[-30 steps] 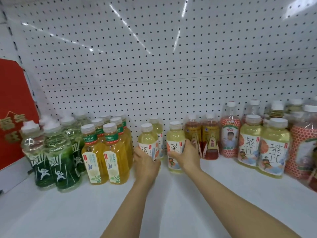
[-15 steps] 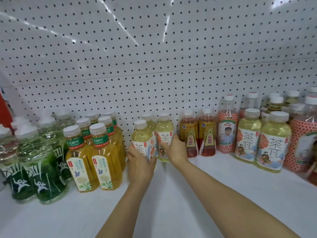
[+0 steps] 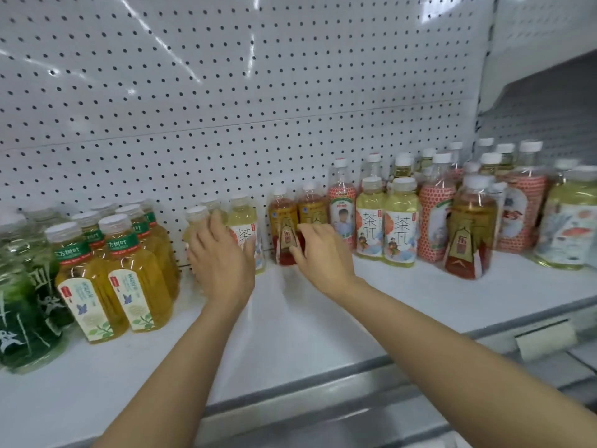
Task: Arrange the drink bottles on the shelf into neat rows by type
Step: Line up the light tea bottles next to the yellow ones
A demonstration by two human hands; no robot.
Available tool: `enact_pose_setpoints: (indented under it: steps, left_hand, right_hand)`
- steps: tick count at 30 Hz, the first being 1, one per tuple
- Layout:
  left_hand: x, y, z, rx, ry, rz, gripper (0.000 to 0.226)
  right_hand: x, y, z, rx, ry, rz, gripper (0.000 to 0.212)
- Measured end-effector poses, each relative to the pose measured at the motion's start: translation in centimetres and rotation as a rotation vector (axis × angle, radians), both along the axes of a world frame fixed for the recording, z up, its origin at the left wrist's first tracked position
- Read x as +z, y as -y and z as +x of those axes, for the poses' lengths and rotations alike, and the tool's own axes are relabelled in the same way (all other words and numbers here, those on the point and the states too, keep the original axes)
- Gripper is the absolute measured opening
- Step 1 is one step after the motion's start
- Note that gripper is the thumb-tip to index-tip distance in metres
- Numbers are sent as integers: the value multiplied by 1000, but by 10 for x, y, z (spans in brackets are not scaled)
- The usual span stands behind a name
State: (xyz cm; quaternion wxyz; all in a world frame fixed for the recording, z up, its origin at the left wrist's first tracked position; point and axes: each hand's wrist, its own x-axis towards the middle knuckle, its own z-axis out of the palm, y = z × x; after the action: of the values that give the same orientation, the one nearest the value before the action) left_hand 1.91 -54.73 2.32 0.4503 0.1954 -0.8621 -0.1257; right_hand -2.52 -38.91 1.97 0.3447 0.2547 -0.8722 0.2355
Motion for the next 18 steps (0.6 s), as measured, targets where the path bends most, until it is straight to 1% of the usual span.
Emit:
enact_pose_setpoints:
  steps: [3,8,12,14,18]
  left_hand:
    - [14,-39,-6,-121,25,-19,62]
    - [14,-103,-30,-221,141,-39,58]
    - [2,-152,-51,-244,256,-34,57]
    - [-5,-173,-59,-261,276,0,56]
    - [-21,-200,-70,-287,298,106,66]
  right_hand:
    - [0,-43,0,-52,2,11,29]
    - [-3,-111,-3,-105,23,44,42]
    - [-4,-163,-4,-122,4,52,36]
    - [-7,-186,-4,-118,7,47,35]
    - [-17,-218,-9,-112,19,47,38]
